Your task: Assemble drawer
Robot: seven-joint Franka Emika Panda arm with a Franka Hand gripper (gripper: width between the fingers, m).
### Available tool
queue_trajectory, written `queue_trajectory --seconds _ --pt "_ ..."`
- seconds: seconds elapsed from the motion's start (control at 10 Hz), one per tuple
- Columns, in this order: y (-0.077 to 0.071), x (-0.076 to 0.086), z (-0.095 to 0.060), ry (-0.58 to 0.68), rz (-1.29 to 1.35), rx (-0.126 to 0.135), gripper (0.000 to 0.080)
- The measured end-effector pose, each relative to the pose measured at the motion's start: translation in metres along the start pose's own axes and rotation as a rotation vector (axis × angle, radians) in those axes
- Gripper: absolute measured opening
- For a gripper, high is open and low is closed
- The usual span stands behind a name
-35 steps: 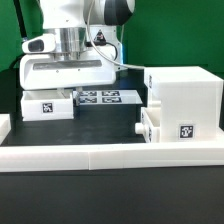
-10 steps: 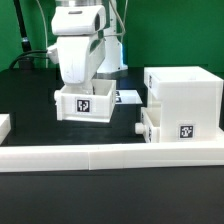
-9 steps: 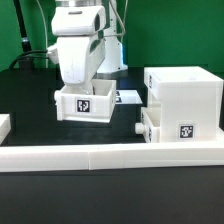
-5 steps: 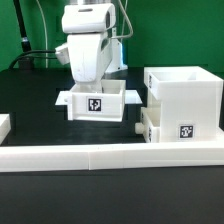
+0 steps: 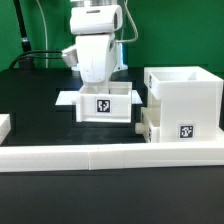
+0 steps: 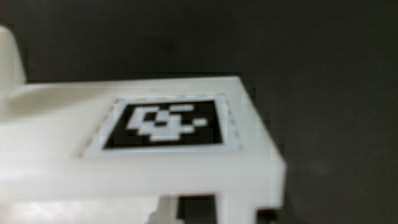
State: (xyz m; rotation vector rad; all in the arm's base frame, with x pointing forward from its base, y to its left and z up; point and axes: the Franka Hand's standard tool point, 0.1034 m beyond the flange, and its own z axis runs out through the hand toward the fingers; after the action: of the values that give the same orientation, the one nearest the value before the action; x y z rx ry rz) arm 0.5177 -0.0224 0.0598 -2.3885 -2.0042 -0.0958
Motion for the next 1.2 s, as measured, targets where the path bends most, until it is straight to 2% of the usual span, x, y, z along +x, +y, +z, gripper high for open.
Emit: queue_trajectory --seconds 0.2,0.3,0.6,1.0,1.2 --pt "-0.001 -0.001 0.001 0.000 0.001 0.002 0.0041" --pt "-0.001 0.003 0.003 0.002 -0.010 0.006 0.0041" --pt "0.011 0.020 0.002 -0.002 -0.059 0.015 0.0041" --pt "0.008 0.018 0.004 -0.003 -0.057 0.020 0.0041" --pt "0.006 0.029 0.004 -0.017 -0.113 0.030 0.0041"
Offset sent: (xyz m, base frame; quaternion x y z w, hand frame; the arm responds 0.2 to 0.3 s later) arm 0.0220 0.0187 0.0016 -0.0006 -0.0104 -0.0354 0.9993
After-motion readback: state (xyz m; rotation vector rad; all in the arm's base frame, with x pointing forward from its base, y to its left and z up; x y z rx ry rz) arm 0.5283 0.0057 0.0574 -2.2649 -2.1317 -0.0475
